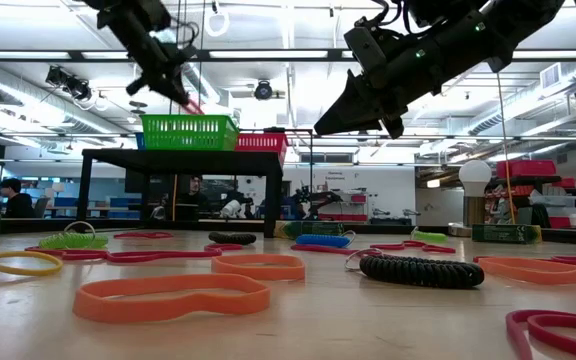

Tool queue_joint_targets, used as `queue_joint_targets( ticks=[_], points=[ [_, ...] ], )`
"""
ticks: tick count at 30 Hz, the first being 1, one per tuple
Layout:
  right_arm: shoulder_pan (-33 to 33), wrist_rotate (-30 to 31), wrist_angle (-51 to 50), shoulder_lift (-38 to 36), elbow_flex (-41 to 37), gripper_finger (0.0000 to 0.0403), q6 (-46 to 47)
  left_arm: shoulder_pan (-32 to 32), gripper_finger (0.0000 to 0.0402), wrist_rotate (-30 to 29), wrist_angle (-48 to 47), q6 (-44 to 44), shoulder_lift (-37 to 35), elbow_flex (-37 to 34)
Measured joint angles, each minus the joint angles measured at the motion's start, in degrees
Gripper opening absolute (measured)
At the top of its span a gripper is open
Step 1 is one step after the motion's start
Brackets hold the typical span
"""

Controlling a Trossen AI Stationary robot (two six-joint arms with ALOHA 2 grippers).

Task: Pick & Place Office Desk Supplies
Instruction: Put the orange spring keychain into the blue bin

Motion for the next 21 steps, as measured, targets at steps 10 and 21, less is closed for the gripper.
queue_joint_targets(
  ticks=[10, 21],
  points=[
    [0.0, 0.0, 0.0, 0.0, 0.0, 0.0007, 0.0, 1.8, 0.0024, 3.0, -6.9, 5.5, 5.1, 0.0],
    [-0.3, 0.0, 0.0, 0.0, 0.0, 0.0007, 0.0, 3.0, 0.0024, 4.5, -11.4, 10.6, 7.7, 0.0]
  ],
)
